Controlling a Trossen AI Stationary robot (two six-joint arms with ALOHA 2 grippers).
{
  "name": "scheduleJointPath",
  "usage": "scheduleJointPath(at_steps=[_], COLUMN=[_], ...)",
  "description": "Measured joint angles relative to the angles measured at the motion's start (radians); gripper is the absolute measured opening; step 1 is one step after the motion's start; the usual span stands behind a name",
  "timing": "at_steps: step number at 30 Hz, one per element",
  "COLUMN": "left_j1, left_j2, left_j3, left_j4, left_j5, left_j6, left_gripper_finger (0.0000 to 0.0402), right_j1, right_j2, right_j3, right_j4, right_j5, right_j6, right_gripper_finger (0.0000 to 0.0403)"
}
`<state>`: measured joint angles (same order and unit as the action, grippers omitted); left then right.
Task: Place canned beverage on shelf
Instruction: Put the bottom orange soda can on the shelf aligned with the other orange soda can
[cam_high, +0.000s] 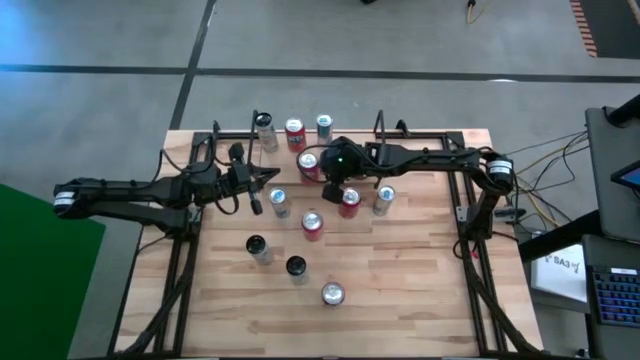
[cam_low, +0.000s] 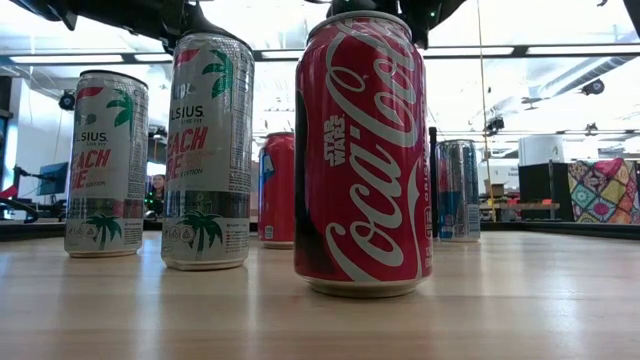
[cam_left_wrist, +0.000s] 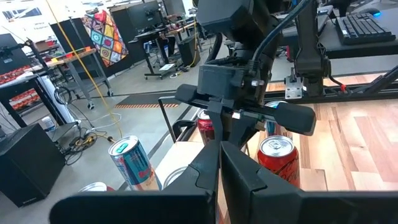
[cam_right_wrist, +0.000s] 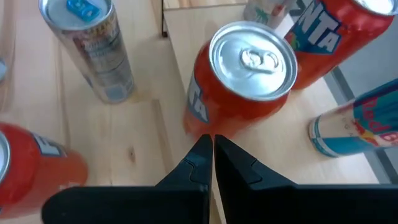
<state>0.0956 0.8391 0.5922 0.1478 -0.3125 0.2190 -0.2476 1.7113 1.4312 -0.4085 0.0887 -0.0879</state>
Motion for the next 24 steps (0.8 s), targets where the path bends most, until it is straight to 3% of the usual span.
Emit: scheduleJointPath(at_steps=[24], left_j1=[0.000], left_j2=[0.000], left_j3=[0.000], left_j4=[0.001], left_j5=[0.000], left_j6=[0.003], left_gripper_finger=[0.0000], right_j1=[-0.001], right_j2=[0.011], right_j3=[-0.019], right_j4=[0.164], right_j5=[0.044], right_j6=[-0.070], right_gripper_finger=[0.0009])
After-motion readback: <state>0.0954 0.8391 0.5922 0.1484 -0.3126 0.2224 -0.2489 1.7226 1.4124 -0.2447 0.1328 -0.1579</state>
